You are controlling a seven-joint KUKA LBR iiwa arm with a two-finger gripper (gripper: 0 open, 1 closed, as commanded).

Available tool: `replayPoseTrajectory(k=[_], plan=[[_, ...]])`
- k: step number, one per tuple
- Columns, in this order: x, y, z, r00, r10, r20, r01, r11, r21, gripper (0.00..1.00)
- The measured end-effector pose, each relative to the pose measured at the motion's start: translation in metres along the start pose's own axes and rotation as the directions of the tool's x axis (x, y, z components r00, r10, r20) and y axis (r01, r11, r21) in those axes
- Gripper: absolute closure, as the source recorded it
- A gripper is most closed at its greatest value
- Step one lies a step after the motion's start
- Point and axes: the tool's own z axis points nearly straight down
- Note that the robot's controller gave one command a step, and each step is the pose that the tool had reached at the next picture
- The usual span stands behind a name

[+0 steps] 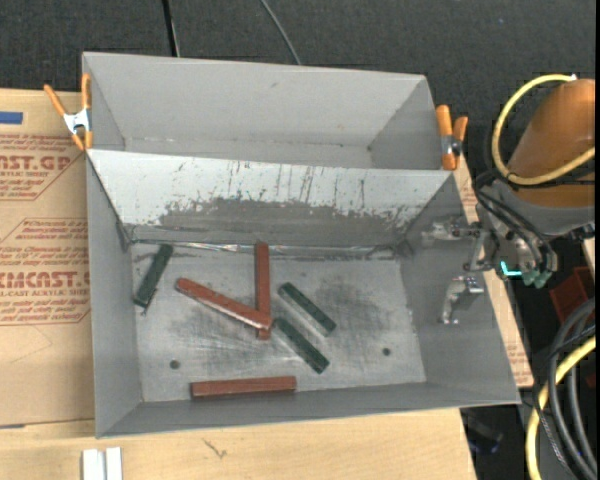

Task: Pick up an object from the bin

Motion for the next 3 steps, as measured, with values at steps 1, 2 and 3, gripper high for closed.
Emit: replayPoseTrajectory(k=[1, 2, 3], plan=[[-0.002, 0.001, -0.005, 1.000, -0.002, 0.008, 0.002, 1.000, 0.001, 0.00], [0.034, 0.034, 0.013, 0.999, -0.049, 0.008, 0.049, 0.999, 0.002, 0.00], [0.041, 0.072, 0.015, 0.999, 0.038, 0.006, -0.038, 0.999, 0.000, 0.00]])
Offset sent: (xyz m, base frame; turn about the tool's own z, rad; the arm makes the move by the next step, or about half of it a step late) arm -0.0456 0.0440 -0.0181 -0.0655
